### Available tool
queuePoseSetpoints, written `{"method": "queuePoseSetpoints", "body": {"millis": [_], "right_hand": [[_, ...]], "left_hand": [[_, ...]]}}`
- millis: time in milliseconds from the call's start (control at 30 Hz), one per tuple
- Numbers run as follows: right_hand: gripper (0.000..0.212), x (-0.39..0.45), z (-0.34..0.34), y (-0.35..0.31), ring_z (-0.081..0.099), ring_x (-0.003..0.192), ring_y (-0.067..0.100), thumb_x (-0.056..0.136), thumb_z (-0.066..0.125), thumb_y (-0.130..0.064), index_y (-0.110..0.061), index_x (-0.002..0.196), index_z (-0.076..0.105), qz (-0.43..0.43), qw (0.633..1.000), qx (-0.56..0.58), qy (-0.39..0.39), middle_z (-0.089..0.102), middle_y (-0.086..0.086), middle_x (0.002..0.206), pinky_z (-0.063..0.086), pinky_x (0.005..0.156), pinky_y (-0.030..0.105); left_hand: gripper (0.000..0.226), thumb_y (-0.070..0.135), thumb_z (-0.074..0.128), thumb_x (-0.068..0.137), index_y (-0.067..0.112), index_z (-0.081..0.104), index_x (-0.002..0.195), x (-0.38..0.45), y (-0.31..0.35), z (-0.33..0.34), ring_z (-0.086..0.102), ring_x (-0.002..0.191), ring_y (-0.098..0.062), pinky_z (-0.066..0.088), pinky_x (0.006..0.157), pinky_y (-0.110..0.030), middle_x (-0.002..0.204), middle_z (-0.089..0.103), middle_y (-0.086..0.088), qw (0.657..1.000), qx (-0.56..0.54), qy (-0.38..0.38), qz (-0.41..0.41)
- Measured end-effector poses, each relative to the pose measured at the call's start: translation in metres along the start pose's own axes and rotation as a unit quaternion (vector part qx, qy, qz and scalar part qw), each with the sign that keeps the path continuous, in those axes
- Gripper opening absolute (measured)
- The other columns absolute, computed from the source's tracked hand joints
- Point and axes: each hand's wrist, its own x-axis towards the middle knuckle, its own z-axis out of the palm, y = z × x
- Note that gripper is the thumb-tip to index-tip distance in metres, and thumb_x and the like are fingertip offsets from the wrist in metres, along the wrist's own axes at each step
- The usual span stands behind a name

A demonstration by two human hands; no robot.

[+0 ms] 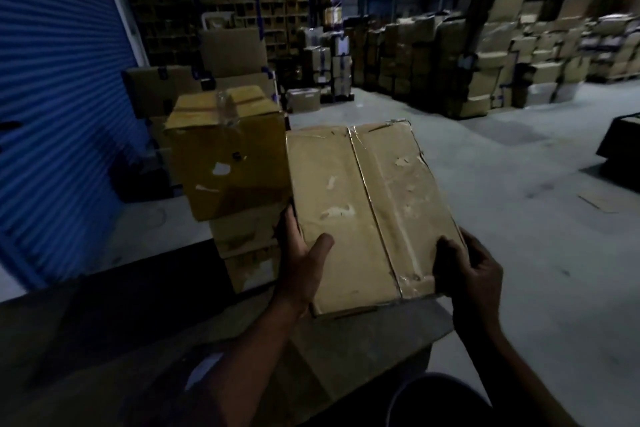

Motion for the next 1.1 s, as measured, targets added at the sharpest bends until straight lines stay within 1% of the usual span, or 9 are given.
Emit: {"method": "queuePoseSetpoints", "body": {"millis": [167, 267, 400, 467, 567, 767, 867, 967, 1100], "right_hand": [[0.027, 0.068, 0.013, -0.015, 0.069, 0.089, 0.029, 0.085, 0.068, -0.032, -0.025, 0.111, 0.072, -0.029, 0.999, 0.008, 0.024, 0.074, 0.003, 0.103, 0.056, 0.072, 0.041], [0.025, 0.113, 0.037, -0.029, 0.068, 0.085, 0.021, 0.088, 0.067, -0.026, -0.026, 0.112, 0.072, -0.053, 0.998, 0.021, 0.021, 0.074, 0.002, 0.103, 0.055, 0.070, 0.035], [0.030, 0.177, 0.081, -0.048, 0.067, 0.093, 0.011, 0.090, 0.065, -0.019, -0.019, 0.120, 0.068, -0.073, 0.996, 0.040, 0.005, 0.071, -0.001, 0.110, 0.055, 0.070, 0.024], [0.034, 0.208, 0.108, -0.052, 0.066, 0.099, 0.012, 0.089, 0.066, -0.024, -0.020, 0.122, 0.067, -0.082, 0.996, 0.037, -0.004, 0.070, -0.001, 0.113, 0.057, 0.078, 0.030], [0.036, 0.244, 0.146, -0.058, 0.065, 0.098, 0.010, 0.088, 0.065, -0.027, -0.020, 0.124, 0.065, -0.087, 0.995, 0.032, -0.020, 0.069, -0.001, 0.115, 0.057, 0.076, 0.029], [0.042, 0.307, 0.222, -0.055, 0.063, 0.105, 0.014, 0.090, 0.062, -0.029, -0.016, 0.130, 0.059, -0.096, 0.994, -0.004, -0.042, 0.064, 0.002, 0.123, 0.056, 0.089, 0.036], [0.040, 0.329, 0.257, -0.050, 0.064, 0.099, 0.011, 0.092, 0.061, -0.027, -0.014, 0.129, 0.060, -0.108, 0.992, -0.035, -0.059, 0.065, 0.000, 0.117, 0.056, 0.086, 0.031], [0.039, 0.350, 0.287, -0.038, 0.064, 0.101, 0.013, 0.093, 0.062, -0.026, -0.010, 0.128, 0.061, -0.100, 0.989, -0.071, -0.086, 0.066, 0.003, 0.119, 0.054, 0.091, 0.033], [0.038, 0.362, 0.304, -0.004, 0.066, 0.096, 0.014, 0.091, 0.065, -0.027, -0.007, 0.123, 0.065, -0.028, 0.978, -0.133, -0.161, 0.067, 0.005, 0.120, 0.054, 0.094, 0.037]], "left_hand": [[0.094, 0.047, 0.068, 0.069, 0.036, 0.026, 0.152, 0.073, 0.013, 0.037, 0.047, 0.135, -0.025, 0.042, 0.109, -0.057, 0.149, 0.042, -0.005, 0.999, 0.000, -0.031, 0.044], [0.091, 0.047, 0.071, 0.070, 0.043, 0.027, 0.150, 0.130, 0.021, 0.049, 0.044, 0.137, -0.026, 0.039, 0.112, -0.055, 0.150, 0.042, -0.004, 0.998, 0.002, -0.025, 0.052], [0.089, 0.050, 0.072, 0.066, 0.053, 0.028, 0.143, 0.210, 0.041, 0.054, 0.047, 0.134, -0.025, 0.041, 0.110, -0.053, 0.149, 0.042, -0.002, 0.998, -0.013, -0.009, 0.055], [0.094, 0.044, 0.071, 0.068, 0.046, 0.023, 0.149, 0.245, 0.060, 0.053, 0.049, 0.130, -0.024, 0.044, 0.109, -0.048, 0.146, 0.043, -0.001, 0.998, -0.018, -0.016, 0.062], [0.096, 0.026, 0.066, 0.076, 0.024, 0.015, 0.157, 0.287, 0.084, 0.051, 0.054, 0.118, -0.018, 0.049, 0.092, -0.030, 0.145, 0.044, -0.007, 0.998, -0.035, -0.023, 0.053], [0.106, 0.042, 0.067, 0.052, 0.019, 0.031, 0.149, 0.370, 0.101, 0.025, 0.054, 0.120, -0.024, 0.052, 0.066, -0.019, 0.142, 0.046, -0.009, 0.999, 0.026, -0.009, 0.037], [0.092, 0.036, 0.068, 0.059, 0.021, 0.037, 0.144, 0.398, 0.096, 0.011, 0.056, 0.116, -0.024, 0.055, 0.071, -0.026, 0.136, 0.050, -0.009, 0.998, 0.055, 0.006, 0.023], [0.078, 0.031, 0.069, 0.079, 0.019, 0.033, 0.147, 0.410, 0.084, 0.000, 0.057, 0.115, -0.029, 0.056, 0.088, -0.042, 0.136, 0.052, -0.011, 0.989, 0.144, 0.022, -0.018], [0.061, 0.027, 0.064, 0.093, 0.003, 0.037, 0.142, 0.414, 0.069, -0.003, 0.056, 0.115, -0.033, 0.052, 0.077, -0.036, 0.136, 0.050, -0.019, 0.950, 0.304, 0.020, -0.063]]}}
